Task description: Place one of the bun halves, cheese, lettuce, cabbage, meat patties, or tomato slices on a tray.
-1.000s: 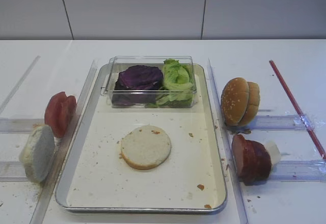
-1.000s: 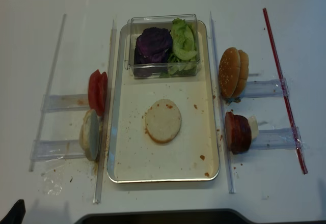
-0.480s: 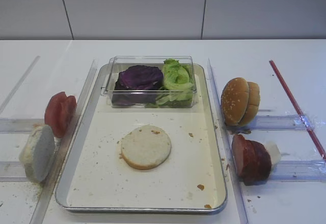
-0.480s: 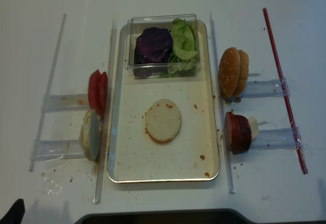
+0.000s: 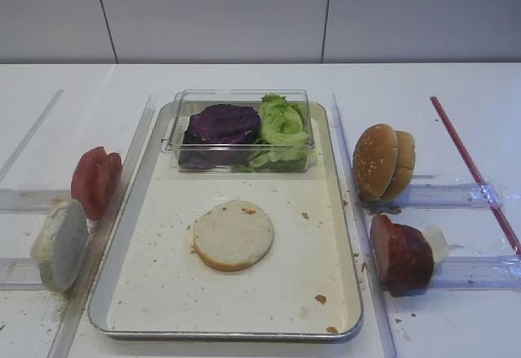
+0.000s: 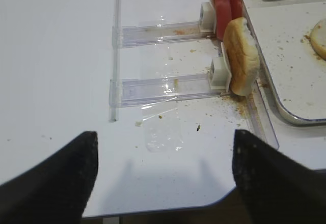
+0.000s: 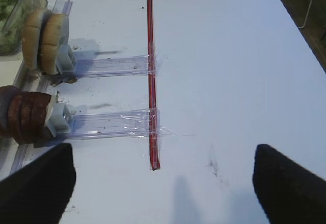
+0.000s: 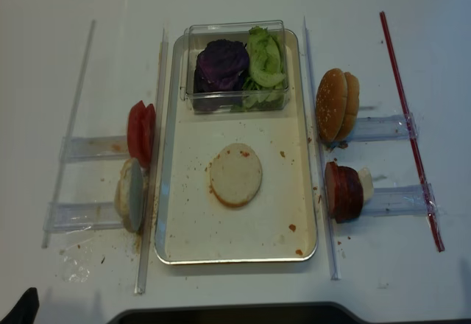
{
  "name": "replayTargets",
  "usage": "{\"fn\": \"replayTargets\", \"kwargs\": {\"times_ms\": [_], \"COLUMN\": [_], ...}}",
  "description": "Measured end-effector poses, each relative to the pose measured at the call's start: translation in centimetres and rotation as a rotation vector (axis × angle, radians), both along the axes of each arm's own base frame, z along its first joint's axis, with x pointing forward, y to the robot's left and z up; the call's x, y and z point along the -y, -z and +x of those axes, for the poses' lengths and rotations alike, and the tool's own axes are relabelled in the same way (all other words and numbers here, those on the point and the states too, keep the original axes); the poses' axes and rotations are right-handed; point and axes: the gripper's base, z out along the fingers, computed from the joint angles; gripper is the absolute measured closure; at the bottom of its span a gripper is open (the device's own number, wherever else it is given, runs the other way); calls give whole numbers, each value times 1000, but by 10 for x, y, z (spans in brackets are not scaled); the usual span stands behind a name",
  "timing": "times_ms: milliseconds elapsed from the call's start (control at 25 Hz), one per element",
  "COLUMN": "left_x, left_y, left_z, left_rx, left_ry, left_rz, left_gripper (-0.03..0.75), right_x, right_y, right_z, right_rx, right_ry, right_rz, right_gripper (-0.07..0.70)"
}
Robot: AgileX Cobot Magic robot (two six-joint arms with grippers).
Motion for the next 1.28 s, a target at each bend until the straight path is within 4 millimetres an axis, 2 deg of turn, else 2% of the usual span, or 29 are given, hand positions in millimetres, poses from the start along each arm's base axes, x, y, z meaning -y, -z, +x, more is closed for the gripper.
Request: {"fn": "replayTargets", "kwargs": {"times_ms": [1280], "left_x": [-1], "left_y": [0], "left_z": [0], "left_rx": [0], "left_ry": [-11], "left_rz": [6], "left_gripper": [206], "right_x": [0], "right_y": [0], "right_z": [0], "right_rx": [0], "right_ry": [1], "right_rz": [2], "right_gripper": [-60]}}
